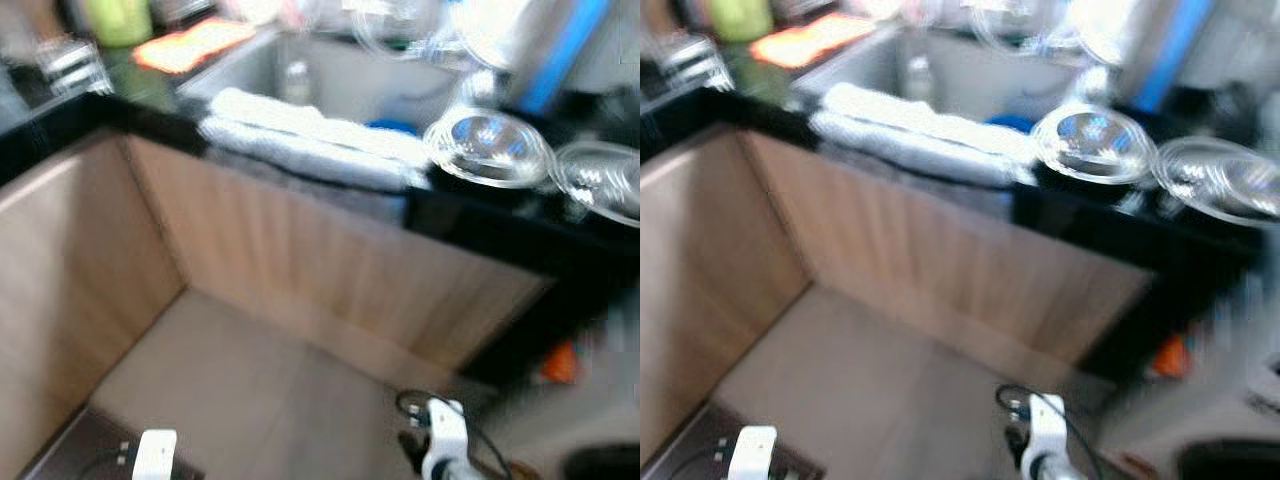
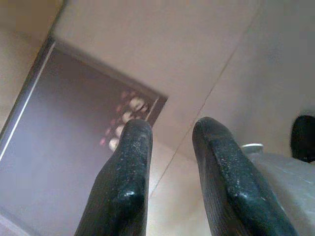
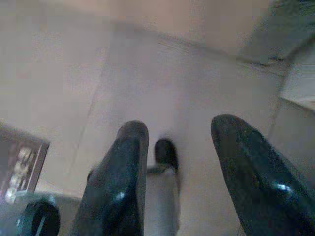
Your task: Kitchen organization
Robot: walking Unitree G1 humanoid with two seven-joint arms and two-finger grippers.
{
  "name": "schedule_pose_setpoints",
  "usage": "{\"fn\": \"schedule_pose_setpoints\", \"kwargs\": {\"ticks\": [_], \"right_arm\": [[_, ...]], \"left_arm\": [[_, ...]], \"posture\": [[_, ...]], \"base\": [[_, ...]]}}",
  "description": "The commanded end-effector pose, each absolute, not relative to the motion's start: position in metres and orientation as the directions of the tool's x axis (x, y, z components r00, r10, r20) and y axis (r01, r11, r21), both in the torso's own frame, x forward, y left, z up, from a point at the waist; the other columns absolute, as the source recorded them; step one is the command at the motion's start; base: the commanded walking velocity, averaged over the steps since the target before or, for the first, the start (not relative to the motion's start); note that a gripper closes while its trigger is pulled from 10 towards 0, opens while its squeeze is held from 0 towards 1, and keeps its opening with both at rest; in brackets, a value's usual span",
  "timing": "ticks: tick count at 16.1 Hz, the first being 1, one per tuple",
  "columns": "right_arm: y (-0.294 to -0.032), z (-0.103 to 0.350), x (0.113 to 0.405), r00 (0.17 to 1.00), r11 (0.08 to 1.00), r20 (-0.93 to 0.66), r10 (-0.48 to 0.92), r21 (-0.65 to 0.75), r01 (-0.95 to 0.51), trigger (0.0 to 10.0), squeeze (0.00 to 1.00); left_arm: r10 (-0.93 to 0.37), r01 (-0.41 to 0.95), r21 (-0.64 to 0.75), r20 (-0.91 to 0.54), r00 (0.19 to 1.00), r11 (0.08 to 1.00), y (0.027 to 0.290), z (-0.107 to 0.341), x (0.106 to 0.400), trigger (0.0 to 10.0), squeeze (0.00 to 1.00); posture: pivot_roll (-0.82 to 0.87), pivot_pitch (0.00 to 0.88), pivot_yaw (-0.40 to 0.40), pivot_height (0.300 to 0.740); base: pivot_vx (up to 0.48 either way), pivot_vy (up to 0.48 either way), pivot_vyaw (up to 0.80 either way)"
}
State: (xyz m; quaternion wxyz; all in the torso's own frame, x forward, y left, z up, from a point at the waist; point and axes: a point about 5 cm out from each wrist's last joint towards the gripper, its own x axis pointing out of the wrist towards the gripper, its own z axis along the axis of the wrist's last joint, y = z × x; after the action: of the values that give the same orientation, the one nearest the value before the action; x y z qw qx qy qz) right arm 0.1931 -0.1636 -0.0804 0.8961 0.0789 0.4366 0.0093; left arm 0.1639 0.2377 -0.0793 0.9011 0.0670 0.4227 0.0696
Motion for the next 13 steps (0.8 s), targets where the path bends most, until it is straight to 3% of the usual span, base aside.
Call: {"fn": "schedule_pose_setpoints", "kwargs": {"ticks": [1,13], "right_arm": [[-0.1597,-0.082,0.1904,0.611,0.985,-0.786,0.09,0.16,0.061,10.0,0.0],[-0.1621,-0.0819,0.1902,0.613,0.987,-0.785,0.09,0.153,0.05,10.0,0.0]], "left_arm": [[0.17,-0.063,0.165,-0.779,0.604,0.984,0.2357,-0.0842,0.1549,10.0,0.0],[0.145,-0.057,0.141,-0.767,0.625,0.988,0.2271,-0.0838,0.1594,10.0,0.0]], "posture": [[0.01,0.116,-0.013,0.74],[0.02,0.078,-0.025,0.74]], "base": [[0.0,0.0,-0.76],[0.0,0.0,-0.77]]}}
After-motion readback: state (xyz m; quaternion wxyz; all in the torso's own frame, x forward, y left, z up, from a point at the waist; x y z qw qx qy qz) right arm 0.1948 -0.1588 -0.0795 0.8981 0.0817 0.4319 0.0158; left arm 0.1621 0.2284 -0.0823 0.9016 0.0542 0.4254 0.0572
